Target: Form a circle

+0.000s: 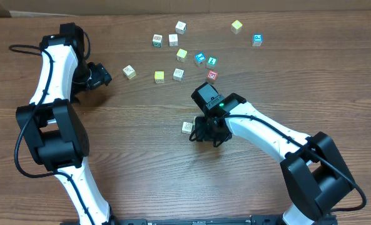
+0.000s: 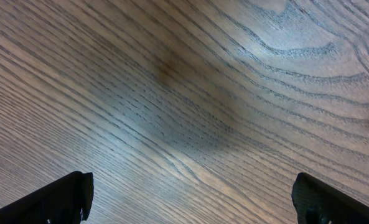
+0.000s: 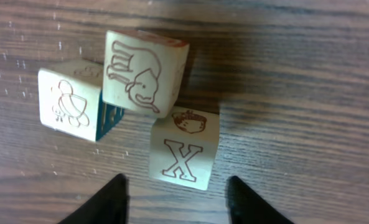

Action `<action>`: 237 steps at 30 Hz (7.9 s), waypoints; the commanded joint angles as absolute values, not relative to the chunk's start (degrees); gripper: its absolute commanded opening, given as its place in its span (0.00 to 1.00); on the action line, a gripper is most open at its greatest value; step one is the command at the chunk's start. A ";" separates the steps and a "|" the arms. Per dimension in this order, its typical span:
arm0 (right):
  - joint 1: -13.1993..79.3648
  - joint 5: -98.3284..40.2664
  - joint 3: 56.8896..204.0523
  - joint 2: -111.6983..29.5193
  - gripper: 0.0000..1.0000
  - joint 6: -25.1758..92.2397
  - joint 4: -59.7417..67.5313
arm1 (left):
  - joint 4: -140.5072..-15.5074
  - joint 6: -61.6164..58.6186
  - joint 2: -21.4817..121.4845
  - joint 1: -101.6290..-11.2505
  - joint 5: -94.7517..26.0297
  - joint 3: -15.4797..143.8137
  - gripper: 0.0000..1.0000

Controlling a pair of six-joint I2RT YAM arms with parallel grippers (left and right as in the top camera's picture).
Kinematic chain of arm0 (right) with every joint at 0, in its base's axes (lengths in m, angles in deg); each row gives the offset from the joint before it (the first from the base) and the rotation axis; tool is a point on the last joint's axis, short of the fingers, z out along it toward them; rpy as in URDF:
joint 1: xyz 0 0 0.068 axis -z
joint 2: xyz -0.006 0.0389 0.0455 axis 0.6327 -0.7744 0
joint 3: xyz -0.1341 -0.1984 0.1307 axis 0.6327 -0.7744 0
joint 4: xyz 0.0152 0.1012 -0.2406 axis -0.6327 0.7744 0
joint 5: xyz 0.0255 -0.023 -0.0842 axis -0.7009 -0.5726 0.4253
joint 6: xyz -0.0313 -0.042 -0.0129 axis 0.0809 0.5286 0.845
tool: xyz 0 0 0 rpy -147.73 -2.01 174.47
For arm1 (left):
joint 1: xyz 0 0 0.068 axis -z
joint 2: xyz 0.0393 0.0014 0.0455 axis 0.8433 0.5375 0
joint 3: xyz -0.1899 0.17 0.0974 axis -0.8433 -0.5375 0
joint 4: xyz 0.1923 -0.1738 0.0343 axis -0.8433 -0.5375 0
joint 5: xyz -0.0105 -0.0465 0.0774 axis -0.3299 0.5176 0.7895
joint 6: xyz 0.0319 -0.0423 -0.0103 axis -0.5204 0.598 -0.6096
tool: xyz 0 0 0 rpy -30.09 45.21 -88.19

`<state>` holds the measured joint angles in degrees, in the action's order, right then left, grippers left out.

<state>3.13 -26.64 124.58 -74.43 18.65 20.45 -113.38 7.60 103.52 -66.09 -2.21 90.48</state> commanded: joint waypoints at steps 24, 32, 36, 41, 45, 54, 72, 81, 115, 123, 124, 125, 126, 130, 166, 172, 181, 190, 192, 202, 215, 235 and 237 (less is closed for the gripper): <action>1.97 -21.92 124.47 -74.61 0.44 16.86 18.07 | -113.36 8.78 104.24 -65.70 -2.30 90.26 1.00; 0.40 -19.95 124.38 -74.61 0.43 17.23 17.96 | -113.36 8.78 104.24 -65.70 -2.30 90.26 1.00; 0.40 -19.51 123.33 -74.61 0.42 17.20 17.28 | -113.34 8.78 104.24 -65.70 -2.30 90.26 0.99; 0.42 -19.03 121.41 -74.61 0.42 17.25 16.32 | -113.36 8.78 104.24 -65.72 -2.30 90.26 1.00; 0.42 -18.88 121.41 -74.61 0.40 17.25 16.30 | -113.36 8.78 104.24 -65.72 -2.30 90.26 1.00; 0.42 -18.46 121.41 -74.61 0.30 17.25 16.39 | -113.36 8.78 104.24 -65.72 -2.30 90.26 1.00; 0.42 -18.44 121.59 -74.59 0.28 14.60 17.74 | -113.34 8.78 104.24 -65.72 -2.30 90.26 0.99; 0.42 -18.44 121.59 -74.59 0.30 14.67 17.72 | -113.34 8.78 104.24 -65.72 -2.30 90.26 1.00; 0.42 -19.14 124.30 -74.59 0.32 15.96 19.25 | -113.36 8.78 104.24 -65.72 -2.30 90.26 1.00; 0.42 -19.14 124.30 -74.59 0.32 15.94 18.16 | -113.34 8.78 104.24 -65.72 -2.30 90.26 0.99; 0.42 -19.14 124.30 -74.59 0.31 15.96 18.16 | -113.36 8.78 104.24 -65.72 -2.30 90.26 1.00; 0.42 -19.12 124.30 -74.59 0.31 15.94 18.16 | -113.34 8.78 104.24 -65.72 -2.30 90.26 1.00; 0.42 -19.12 124.30 -74.59 0.31 15.94 18.16 | -113.36 8.78 104.24 -65.72 -2.30 90.26 1.00; 0.42 -19.12 124.30 -74.59 0.30 15.94 18.09 | -113.34 8.78 104.24 -65.72 -2.30 90.26 1.00; 0.42 -19.10 124.30 -74.59 0.29 15.96 17.68 | -113.34 8.78 104.24 -65.72 -2.30 90.26 1.00; 0.42 -19.10 124.30 -74.59 0.29 15.96 17.65 | -113.36 8.78 104.24 -65.72 -2.30 90.26 1.00; 0.42 -19.10 124.30 -74.59 0.30 15.96 17.65 | -113.36 8.78 104.24 -65.72 -2.30 90.26 1.00; 0.42 -19.10 124.30 -74.59 0.37 15.98 17.68 | -113.36 8.78 104.24 -65.72 -2.30 90.26 1.00; 0.42 -19.10 124.43 -74.59 0.37 16.00 17.74 | -113.36 8.78 104.24 -65.72 -2.30 90.26 0.99; 0.42 -18.03 127.66 -74.59 0.38 18.52 18.18 | -113.36 8.78 104.24 -65.72 -2.30 90.26 1.00; 6.06 -15.69 133.96 -74.59 0.34 17.27 25.96 | -113.36 8.78 104.24 -65.72 -2.30 90.26 1.00; 2.97 -23.36 133.24 -74.59 0.54 32.50 29.28 | -113.36 8.78 104.24 -65.72 -2.30 90.26 0.99; 2.93 -22.88 132.38 -74.59 0.54 32.50 27.69 | -113.36 8.78 104.24 -65.72 -2.30 90.26 1.00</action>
<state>3.17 -24.50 132.69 -74.43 31.65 29.06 -113.38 7.60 103.52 -66.09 -2.21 90.48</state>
